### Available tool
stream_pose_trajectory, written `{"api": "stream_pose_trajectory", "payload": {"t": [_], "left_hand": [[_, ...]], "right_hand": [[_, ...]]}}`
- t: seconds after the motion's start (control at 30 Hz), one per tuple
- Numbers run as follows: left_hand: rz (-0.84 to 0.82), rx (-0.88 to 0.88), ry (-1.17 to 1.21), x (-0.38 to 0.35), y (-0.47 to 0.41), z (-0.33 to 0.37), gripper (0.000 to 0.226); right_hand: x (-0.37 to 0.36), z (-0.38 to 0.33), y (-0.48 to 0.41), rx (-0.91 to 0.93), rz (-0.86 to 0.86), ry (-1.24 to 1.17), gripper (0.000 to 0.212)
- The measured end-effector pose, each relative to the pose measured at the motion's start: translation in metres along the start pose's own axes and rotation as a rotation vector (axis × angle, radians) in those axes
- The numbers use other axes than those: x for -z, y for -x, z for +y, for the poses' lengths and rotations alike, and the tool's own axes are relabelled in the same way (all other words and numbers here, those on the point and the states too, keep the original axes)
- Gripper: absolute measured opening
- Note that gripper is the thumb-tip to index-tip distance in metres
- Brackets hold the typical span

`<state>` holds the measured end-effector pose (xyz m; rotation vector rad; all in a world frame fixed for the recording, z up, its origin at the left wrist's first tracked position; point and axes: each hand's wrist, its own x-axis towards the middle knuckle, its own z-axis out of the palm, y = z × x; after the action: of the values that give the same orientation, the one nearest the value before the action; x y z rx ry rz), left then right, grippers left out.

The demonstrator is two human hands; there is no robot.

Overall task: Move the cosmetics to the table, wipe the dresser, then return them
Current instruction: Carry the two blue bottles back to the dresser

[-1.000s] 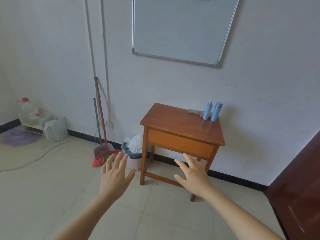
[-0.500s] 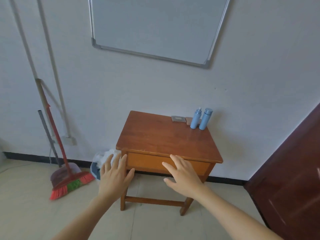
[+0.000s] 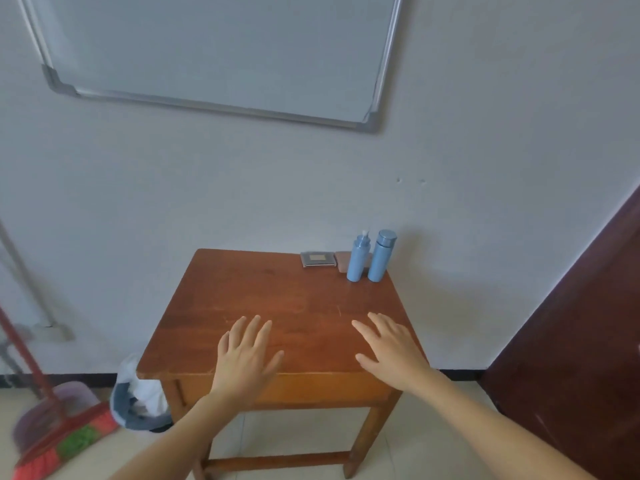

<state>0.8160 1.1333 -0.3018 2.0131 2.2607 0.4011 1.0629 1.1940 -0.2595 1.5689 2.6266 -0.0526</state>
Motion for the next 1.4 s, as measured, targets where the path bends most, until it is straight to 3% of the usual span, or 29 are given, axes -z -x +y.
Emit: {"api": "stream_pose_trajectory", "payload": {"t": [0.17,0.33,0.5,0.87,1.07,1.2,1.4], "left_hand": [[0.014,0.061,0.05,-0.017,-0.059,0.031,0.098],[-0.089,0.124,0.078,-0.048,-0.082,0.048,0.097],[-0.132,0.118,0.141,-0.066,-0.127,0.059,0.061],[-0.037,-0.082,0.461,-0.063,-0.278,0.114,0.065],[-0.098,-0.181,0.612,-0.071,-0.324,0.14,0.091],[-0.112,-0.178,0.675,-0.083,-0.336,0.148,0.069],[-0.11,-0.089,0.763,-0.093,-0.345,0.157,0.069]], "right_hand": [[0.002,0.058,-0.056,0.003,-0.002,-0.041,0.059],[-0.022,0.088,-0.089,-0.077,-0.062,-0.161,0.06],[-0.033,0.105,-0.115,-0.166,-0.064,-0.284,0.061],[0.014,0.164,-0.223,-0.321,0.249,-0.397,0.061],[-0.001,0.181,-0.268,-0.425,0.273,-0.548,0.055],[-0.017,0.182,-0.273,-0.441,0.316,-0.648,0.057],[-0.028,0.185,-0.278,-0.413,0.428,-0.919,0.054]]}}
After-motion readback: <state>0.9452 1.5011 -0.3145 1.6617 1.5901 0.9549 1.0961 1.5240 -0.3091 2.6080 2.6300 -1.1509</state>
